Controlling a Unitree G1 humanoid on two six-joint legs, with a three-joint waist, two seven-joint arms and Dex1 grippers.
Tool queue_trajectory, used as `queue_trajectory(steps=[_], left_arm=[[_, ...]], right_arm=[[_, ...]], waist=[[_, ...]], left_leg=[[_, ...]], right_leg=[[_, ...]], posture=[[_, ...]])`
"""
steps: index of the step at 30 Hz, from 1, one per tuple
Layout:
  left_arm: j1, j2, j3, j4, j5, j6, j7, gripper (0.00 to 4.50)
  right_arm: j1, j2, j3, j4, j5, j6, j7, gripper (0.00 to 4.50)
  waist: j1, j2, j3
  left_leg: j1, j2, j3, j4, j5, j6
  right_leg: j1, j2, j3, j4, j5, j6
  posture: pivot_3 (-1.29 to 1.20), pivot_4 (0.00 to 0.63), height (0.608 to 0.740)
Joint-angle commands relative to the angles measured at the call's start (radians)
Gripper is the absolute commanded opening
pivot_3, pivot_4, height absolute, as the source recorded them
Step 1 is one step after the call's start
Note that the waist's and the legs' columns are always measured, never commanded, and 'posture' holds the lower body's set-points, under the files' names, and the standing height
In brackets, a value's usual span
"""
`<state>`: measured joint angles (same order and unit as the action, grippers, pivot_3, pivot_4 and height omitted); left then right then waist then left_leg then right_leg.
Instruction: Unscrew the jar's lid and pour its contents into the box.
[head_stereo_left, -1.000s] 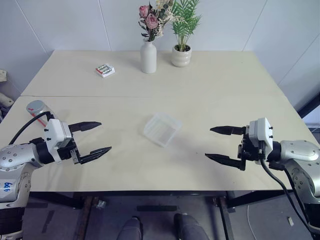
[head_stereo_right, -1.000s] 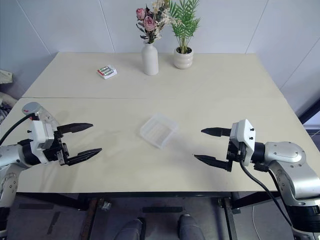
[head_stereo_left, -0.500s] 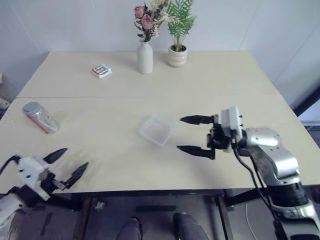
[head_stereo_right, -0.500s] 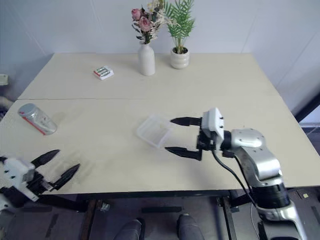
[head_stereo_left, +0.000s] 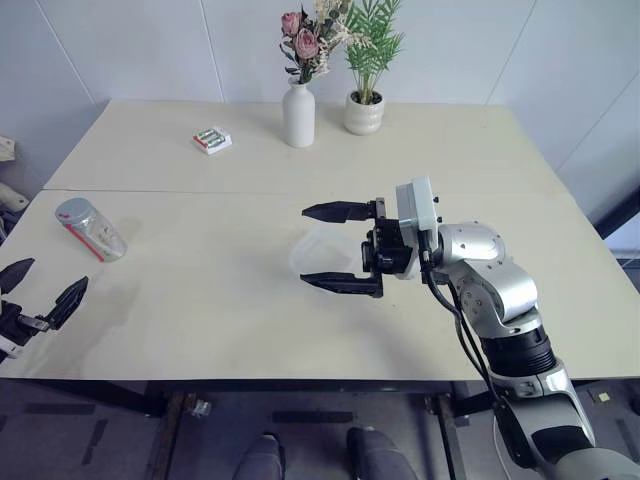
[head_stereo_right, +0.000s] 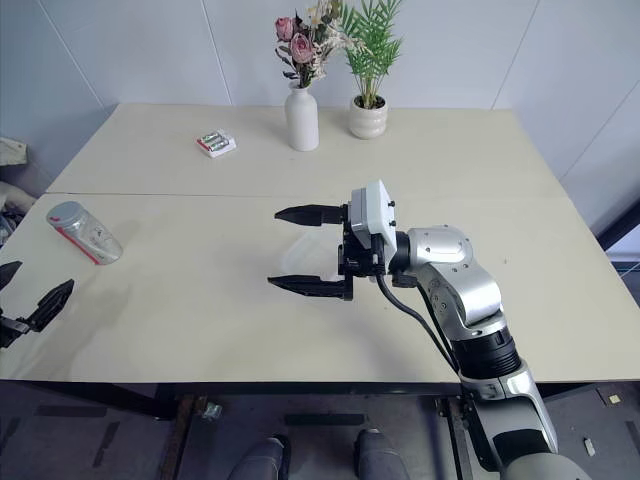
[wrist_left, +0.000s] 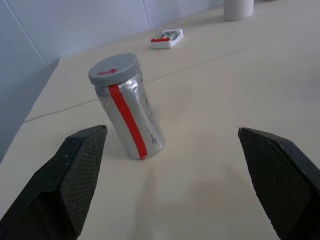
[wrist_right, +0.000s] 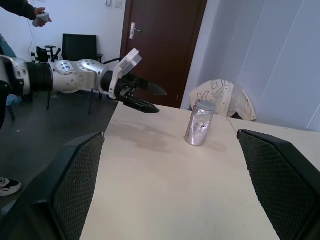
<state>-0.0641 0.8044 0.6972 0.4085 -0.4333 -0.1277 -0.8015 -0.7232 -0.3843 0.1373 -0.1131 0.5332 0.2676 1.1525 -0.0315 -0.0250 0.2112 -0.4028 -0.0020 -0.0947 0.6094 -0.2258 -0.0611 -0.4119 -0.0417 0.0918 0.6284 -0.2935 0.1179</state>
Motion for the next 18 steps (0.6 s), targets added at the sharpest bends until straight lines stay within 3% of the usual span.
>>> queue_trajectory(steps=[1, 9, 18], left_arm=[[-0.087, 0.063, -0.037, 0.139, 0.026, -0.049, -0.048, 4.5], [-0.299, 0.116, -0.099, 0.453, 0.081, -0.151, 0.001, 4.5], [-0.447, 0.13, -0.144, 0.638, 0.127, -0.212, 0.08, 4.5]], right_arm=[[-0.006, -0.005, -0.021, -0.021, 0.002, -0.007, -0.01, 4.49], [0.017, -0.027, -0.041, -0.048, -0.005, 0.002, -0.052, 4.49], [0.04, -0.046, -0.053, -0.079, -0.004, 0.013, -0.089, 4.49]], waist=[[0.0, 0.0, 0.0], [-0.007, 0.0, 0.0], [-0.006, 0.0, 0.0]], left_leg=[[0.0, 0.0, -0.001, -0.001, 0.0, 0.0], [-0.001, 0.0, -0.001, -0.003, 0.0, -0.001], [-0.001, 0.0, -0.002, 0.0, 0.0, -0.001]], right_leg=[[-0.001, 0.0, -0.001, 0.0, 0.0, 0.0], [-0.002, 0.0, -0.001, 0.001, 0.0, 0.0], [-0.002, 0.001, -0.002, 0.005, 0.0, 0.0]], posture=[[0.0, 0.15, 0.74], [0.0, 0.15, 0.74], [0.0, 0.15, 0.74]])
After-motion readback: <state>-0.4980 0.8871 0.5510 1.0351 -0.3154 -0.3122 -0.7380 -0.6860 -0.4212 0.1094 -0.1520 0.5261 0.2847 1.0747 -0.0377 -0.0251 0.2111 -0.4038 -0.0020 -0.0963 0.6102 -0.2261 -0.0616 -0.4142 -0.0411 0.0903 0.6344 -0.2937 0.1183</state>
